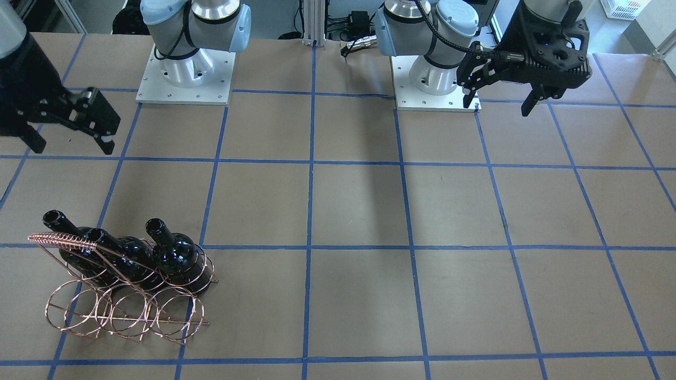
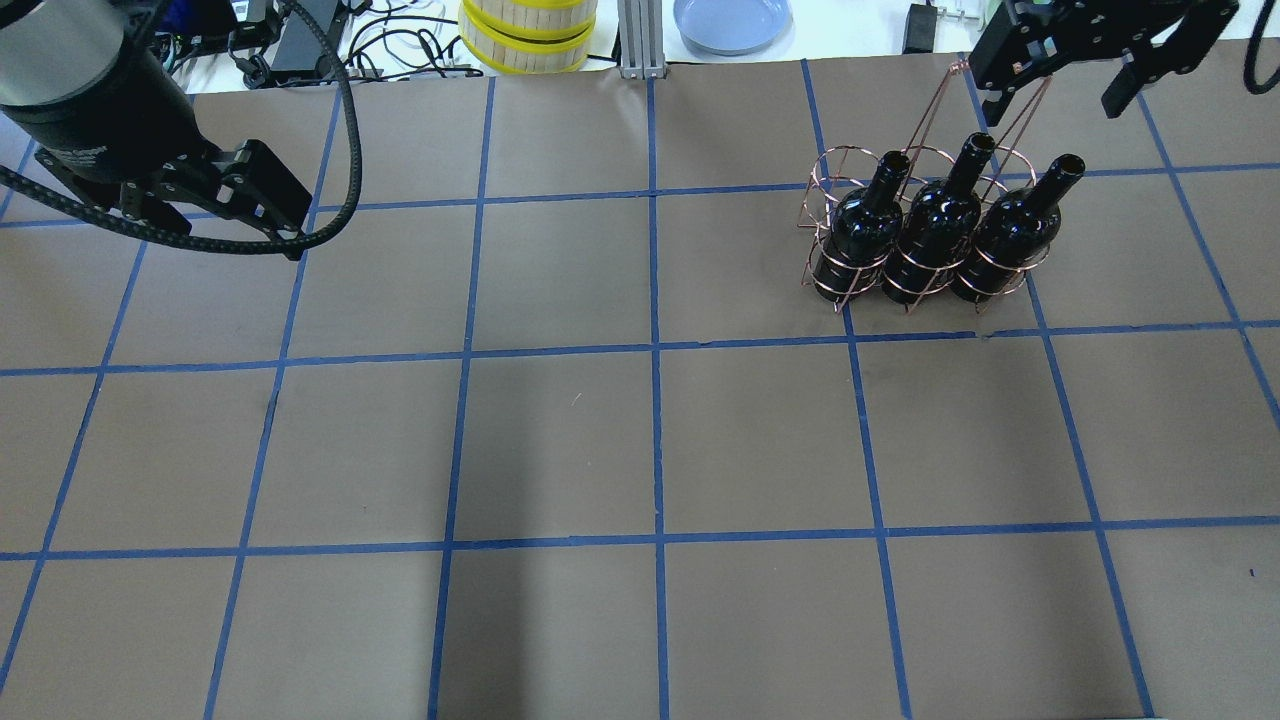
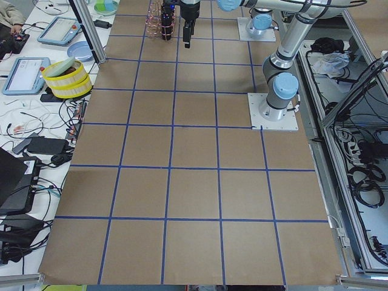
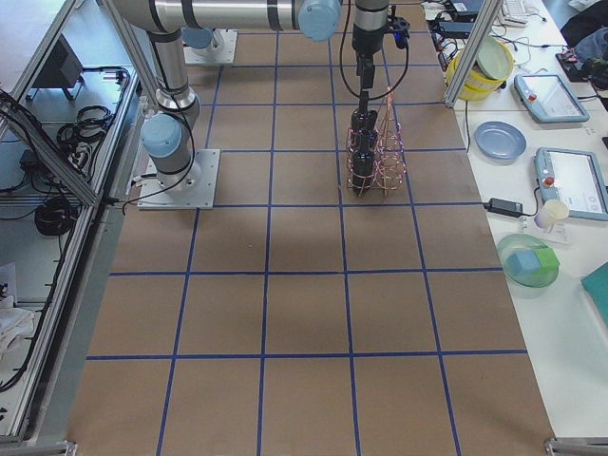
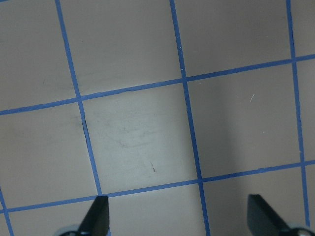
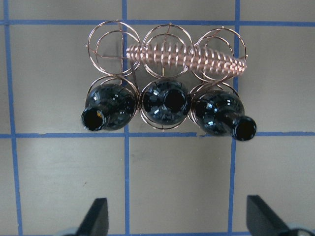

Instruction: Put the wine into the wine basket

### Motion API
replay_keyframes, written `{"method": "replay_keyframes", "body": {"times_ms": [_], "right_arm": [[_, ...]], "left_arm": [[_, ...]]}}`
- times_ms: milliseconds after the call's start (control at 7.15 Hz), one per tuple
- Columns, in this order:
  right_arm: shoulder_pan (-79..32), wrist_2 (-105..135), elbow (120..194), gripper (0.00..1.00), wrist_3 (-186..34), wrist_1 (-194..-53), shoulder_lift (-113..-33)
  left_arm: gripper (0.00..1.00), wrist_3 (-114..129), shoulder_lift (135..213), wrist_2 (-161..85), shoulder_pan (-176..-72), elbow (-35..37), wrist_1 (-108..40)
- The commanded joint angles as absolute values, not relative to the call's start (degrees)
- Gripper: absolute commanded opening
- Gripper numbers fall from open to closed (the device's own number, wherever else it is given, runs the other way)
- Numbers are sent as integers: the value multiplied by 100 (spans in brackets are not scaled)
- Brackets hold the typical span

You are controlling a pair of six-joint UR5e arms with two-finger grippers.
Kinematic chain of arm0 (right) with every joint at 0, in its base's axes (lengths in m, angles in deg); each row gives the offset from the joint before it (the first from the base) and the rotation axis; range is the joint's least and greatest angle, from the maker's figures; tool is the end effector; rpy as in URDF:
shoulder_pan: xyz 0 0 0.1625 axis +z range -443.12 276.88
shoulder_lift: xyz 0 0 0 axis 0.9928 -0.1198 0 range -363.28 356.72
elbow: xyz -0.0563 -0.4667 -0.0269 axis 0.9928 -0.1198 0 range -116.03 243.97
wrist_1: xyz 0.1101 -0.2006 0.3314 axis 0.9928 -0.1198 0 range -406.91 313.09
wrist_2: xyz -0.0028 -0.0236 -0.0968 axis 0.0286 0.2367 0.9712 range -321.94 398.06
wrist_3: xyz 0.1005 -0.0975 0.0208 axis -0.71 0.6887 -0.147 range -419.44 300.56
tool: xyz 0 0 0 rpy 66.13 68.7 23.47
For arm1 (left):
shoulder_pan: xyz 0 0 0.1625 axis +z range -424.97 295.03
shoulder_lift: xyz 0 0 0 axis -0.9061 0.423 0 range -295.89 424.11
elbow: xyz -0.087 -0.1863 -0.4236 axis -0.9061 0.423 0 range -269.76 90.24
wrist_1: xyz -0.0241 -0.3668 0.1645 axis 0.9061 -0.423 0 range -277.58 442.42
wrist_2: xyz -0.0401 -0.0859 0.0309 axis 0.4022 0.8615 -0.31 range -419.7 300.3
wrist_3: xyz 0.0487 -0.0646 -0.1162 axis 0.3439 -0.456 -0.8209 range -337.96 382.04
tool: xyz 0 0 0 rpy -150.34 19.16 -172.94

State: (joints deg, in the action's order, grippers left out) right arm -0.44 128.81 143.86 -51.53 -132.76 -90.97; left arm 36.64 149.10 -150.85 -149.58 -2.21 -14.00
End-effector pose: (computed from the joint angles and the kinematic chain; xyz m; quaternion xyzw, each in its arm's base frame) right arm 0.0663 -0.5166 0.5497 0.0049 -0.9995 0.0308 0.0107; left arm -0.0887 -0.4483 0.5412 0.0801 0.9967 -0.0074 0.0114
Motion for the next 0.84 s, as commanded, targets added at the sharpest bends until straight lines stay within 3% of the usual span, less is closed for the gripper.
{"method": "replay_keyframes", "body": {"times_ms": [0, 699], "right_arm": [[151, 12867, 15453, 100, -5449, -13555, -10044], [844, 12981, 15328, 100, -5917, -13990, -9715]], "left_arm": [[100, 3663, 14910, -15085, -14953, -222, -1400], [100, 3663, 14910, -15085, -14953, -222, -1400]]}}
